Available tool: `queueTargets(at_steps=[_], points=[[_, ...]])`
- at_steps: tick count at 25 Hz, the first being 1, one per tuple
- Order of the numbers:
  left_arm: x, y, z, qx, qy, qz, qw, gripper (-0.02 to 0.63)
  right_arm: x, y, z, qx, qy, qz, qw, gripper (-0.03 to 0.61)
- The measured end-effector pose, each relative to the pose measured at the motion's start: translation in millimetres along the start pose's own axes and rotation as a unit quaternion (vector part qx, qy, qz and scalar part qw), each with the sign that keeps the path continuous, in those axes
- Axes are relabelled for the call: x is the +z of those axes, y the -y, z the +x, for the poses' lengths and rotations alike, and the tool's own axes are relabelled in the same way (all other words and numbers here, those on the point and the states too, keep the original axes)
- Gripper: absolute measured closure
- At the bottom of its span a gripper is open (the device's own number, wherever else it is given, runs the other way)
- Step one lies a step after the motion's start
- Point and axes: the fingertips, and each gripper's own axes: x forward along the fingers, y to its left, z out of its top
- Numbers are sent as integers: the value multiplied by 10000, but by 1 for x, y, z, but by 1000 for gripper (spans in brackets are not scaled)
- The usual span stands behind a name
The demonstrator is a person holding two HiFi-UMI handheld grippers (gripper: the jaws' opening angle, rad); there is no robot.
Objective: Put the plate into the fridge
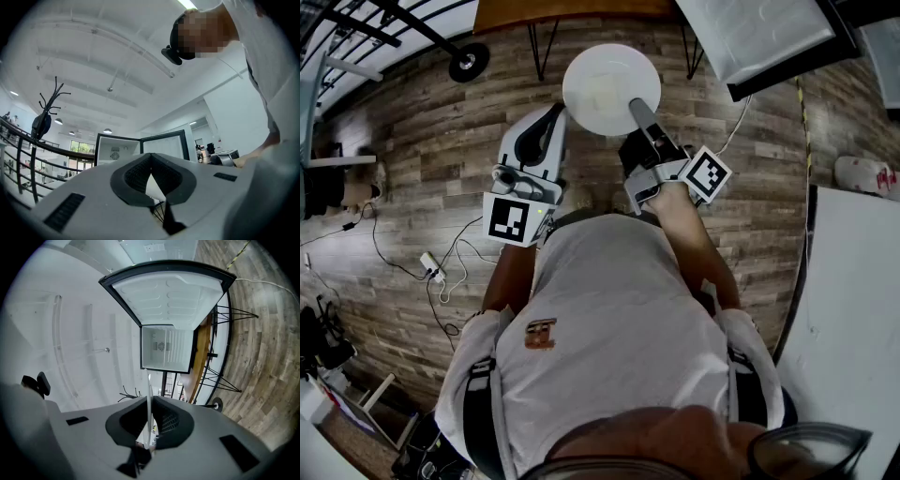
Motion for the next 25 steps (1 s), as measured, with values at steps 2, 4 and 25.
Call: queueTargets(at_steps=[2,4,25], points=[[-1,-2,-1,-1,14,-24,10000,595,-1,1,0,-25,29,38,10000,537],[-2,-3,-2,-9,24,-49,10000,595,0,1,-1,-60,73,66,9999,537],[-19,-80,-29,-135,5,-458,9989,595,-34,12,55,-258,477,132,9984,537]])
